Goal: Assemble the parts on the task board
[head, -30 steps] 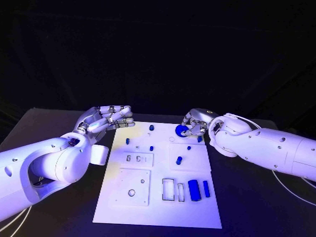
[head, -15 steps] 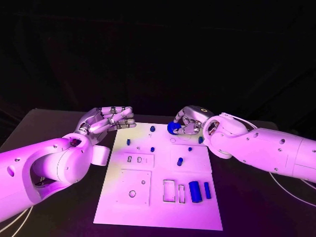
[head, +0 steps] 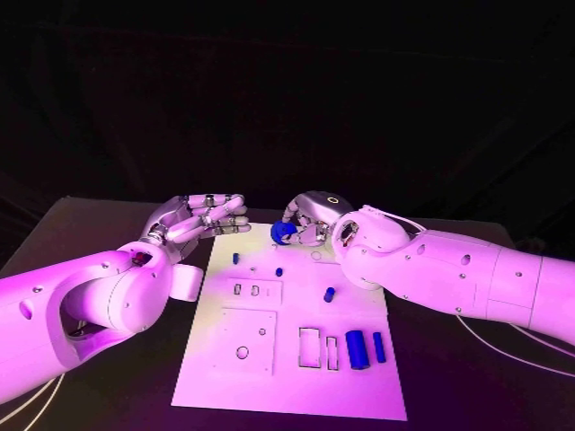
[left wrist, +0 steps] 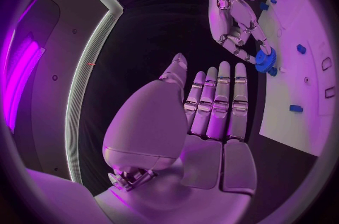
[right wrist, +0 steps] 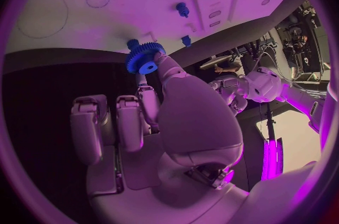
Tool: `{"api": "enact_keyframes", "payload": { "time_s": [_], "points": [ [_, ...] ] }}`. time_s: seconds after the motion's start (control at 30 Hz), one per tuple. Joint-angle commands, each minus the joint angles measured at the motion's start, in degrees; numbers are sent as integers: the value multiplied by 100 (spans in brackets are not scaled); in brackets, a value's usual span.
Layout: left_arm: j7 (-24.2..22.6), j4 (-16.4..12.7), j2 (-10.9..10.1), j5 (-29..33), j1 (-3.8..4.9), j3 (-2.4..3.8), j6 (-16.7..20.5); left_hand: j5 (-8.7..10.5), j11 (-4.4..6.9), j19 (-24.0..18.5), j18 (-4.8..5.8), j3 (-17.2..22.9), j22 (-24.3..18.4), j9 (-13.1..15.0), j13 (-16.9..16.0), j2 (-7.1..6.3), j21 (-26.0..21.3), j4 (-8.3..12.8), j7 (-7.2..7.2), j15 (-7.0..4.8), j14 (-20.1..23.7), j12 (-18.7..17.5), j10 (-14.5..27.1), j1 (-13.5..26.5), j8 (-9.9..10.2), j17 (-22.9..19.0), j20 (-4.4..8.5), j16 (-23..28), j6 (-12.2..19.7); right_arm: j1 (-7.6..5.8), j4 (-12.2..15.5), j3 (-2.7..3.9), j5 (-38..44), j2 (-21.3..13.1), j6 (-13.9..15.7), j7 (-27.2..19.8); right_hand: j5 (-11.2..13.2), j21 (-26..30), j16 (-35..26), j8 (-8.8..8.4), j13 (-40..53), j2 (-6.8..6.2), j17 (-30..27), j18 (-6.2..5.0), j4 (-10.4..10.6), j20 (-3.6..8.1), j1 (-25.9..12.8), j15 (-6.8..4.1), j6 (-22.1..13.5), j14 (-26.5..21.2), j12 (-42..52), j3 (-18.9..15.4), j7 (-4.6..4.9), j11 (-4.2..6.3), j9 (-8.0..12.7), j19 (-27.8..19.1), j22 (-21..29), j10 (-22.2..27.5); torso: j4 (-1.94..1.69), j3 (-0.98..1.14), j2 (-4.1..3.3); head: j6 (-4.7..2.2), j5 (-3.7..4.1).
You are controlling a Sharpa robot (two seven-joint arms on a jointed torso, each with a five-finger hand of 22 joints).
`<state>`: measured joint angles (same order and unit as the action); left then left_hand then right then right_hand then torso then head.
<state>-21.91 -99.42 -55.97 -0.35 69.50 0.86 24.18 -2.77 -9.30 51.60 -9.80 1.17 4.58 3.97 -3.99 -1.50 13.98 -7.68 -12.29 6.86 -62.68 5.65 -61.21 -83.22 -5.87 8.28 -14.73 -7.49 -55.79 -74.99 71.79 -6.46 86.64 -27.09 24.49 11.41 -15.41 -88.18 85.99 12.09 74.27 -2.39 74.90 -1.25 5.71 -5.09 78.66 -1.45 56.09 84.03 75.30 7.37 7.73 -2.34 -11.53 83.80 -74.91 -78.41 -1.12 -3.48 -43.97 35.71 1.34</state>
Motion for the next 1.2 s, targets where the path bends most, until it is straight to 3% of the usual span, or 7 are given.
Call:
{"api": "enact_keyframes", "payload": {
  "time_s": [0.03,0.6,1.2],
  "points": [
    [-26,20,41,-25,8,5,-66,-17,-18,3,-79,1,-7,-7,5,60,-29,39,-18,31,25,-25,11,-9,22,9,-26,19,-1,51,-43,-6,197,72,-89,121,-42,-25,22,29,1,-20,685,67,3,39,-8,-25,113,426,13,37,-75,12,-60,467,-1319,-34,4,1,-1,15,6],
    [-33,60,69,-25,8,5,-57,-17,-18,2,-78,2,-10,-7,5,65,-31,50,-18,32,25,-31,11,-20,29,11,-27,27,1,116,-201,-11,183,273,-279,84,-51,-23,19,11,-6,-35,679,66,9,41,-30,-25,109,424,2,51,-70,9,-58,464,-1317,-26,10,8,-1,32,-44],
    [-28,62,76,-25,8,5,-58,-17,-18,2,-78,2,-10,-7,5,65,-31,50,-18,32,25,-31,11,-20,29,11,-27,27,1,156,-341,-28,170,395,-452,44,48,5,18,-125,-82,-168,675,56,27,24,-158,6,35,422,-93,94,-21,-33,-35,438,-1289,54,13,11,-1,52,-69]
  ]
}}
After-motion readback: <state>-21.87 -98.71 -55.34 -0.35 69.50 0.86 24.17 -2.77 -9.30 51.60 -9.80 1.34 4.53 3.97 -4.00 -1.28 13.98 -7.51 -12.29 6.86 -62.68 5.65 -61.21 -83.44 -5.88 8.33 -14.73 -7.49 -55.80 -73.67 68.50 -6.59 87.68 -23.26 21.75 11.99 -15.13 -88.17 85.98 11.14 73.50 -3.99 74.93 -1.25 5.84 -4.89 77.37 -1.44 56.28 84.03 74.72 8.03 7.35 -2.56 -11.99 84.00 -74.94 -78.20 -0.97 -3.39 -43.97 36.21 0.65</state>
